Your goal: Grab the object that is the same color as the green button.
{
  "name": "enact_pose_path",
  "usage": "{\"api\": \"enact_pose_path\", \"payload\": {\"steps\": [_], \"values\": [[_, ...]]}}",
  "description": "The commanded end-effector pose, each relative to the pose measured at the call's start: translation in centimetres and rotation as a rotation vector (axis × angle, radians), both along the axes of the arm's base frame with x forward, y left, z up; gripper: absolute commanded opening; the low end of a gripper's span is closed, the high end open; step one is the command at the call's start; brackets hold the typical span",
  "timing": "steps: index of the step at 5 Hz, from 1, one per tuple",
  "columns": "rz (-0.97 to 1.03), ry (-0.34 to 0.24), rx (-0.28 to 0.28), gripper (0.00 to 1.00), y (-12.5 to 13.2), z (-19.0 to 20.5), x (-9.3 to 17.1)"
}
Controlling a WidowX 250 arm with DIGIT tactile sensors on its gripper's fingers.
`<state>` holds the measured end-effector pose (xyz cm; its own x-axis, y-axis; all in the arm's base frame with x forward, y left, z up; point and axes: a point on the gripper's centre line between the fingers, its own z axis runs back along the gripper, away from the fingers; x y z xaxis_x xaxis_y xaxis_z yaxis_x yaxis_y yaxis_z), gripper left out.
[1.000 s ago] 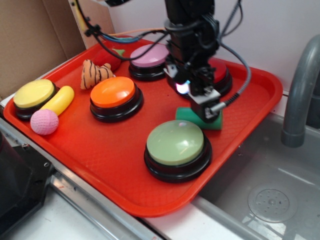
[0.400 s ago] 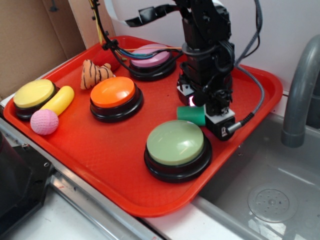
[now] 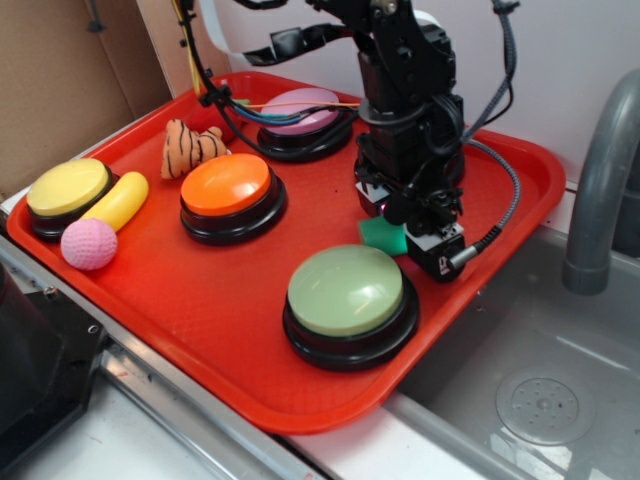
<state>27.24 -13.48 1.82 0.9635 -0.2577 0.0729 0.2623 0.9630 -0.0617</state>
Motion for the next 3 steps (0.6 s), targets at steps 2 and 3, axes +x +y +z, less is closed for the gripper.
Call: {"api": "enact_pose_path", "payload": {"steps": [2, 3], "values": [[-0.028, 0.019, 0.012, 0.0, 0.6, 6.0, 0.6], [0.012, 0.053, 0.004, 0.0, 2.4, 9.4, -0.3]]}}
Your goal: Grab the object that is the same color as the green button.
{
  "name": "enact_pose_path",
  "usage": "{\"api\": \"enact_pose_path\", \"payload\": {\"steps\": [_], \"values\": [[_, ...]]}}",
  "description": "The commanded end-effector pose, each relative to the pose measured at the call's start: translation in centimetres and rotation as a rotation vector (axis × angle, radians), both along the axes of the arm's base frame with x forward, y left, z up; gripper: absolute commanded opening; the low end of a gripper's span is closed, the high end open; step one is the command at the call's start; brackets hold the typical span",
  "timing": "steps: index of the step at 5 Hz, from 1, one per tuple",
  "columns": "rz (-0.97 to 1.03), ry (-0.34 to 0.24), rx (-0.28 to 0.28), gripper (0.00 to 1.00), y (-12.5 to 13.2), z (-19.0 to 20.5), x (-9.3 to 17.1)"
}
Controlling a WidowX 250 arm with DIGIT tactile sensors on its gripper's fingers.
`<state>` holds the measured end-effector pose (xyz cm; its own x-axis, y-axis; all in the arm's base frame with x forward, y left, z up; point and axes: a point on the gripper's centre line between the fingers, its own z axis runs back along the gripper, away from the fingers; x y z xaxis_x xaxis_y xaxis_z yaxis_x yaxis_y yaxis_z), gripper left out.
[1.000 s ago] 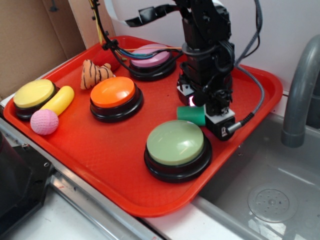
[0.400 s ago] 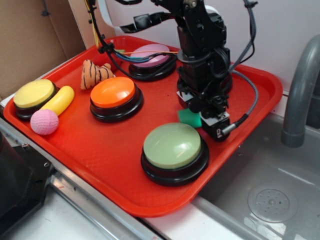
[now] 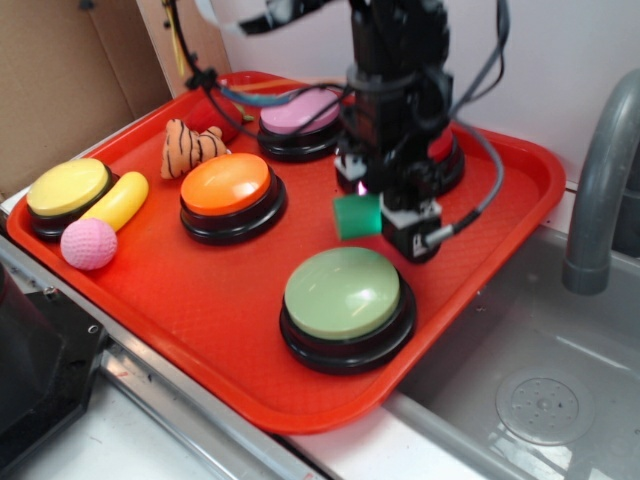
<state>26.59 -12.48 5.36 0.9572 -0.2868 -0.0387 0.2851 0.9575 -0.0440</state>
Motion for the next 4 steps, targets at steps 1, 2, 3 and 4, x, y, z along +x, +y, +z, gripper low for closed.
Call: {"api": "enact_pose_path", "payload": {"steps": [1, 2, 3, 4], "values": [[0.156, -0.089, 0.007, 0.0, 6.2, 10.5, -5.0], [0.162, -0.093, 0.02, 0.0, 10.2, 10.6, -6.9], [0.16, -0.093, 0.024, 0.0, 10.2, 10.6, -6.8], [0.188, -0.067, -0.01, 0.0, 10.4, 10.2, -6.7]]}}
